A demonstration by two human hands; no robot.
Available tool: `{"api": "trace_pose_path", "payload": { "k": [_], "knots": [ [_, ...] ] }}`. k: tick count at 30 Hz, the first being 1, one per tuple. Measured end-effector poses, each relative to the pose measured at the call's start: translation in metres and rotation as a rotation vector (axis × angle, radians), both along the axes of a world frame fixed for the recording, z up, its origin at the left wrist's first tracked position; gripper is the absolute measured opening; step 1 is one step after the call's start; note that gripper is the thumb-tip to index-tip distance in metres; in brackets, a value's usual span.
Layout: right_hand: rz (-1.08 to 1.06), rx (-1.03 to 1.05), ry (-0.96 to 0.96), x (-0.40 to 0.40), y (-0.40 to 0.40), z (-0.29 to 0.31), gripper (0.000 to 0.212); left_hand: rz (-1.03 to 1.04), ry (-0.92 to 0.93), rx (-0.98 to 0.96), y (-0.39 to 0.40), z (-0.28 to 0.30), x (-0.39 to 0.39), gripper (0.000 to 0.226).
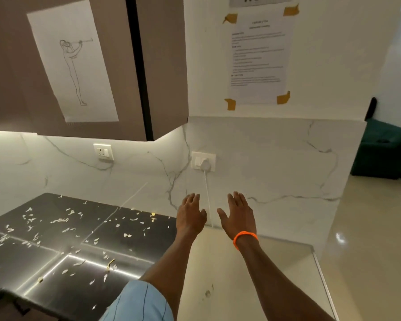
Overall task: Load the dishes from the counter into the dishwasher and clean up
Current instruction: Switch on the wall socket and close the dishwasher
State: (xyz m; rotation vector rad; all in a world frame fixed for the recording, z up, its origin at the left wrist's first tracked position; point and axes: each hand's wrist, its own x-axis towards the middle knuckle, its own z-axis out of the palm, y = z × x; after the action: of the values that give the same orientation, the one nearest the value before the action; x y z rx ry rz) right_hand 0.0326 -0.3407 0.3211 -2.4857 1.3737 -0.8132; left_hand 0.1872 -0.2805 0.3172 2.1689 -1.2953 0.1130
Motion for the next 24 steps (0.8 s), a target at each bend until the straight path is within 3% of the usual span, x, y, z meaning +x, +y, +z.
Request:
{"api": "trace_pose_path", "payload": {
  "k": [8,24],
  "knots": [
    [-0.035,-0.153,0.011,0.043,-0.071,0.041,0.071,-0.025,-0.114,-0.105,-0.074,0.037,0.052,0.078],
    [-0.116,-0.226,0.075,0.092,-0.154,0.057,0.067,-0.102,-0.065,-0.008,-0.181,0.008,0.127,0.086]
  ]
}}
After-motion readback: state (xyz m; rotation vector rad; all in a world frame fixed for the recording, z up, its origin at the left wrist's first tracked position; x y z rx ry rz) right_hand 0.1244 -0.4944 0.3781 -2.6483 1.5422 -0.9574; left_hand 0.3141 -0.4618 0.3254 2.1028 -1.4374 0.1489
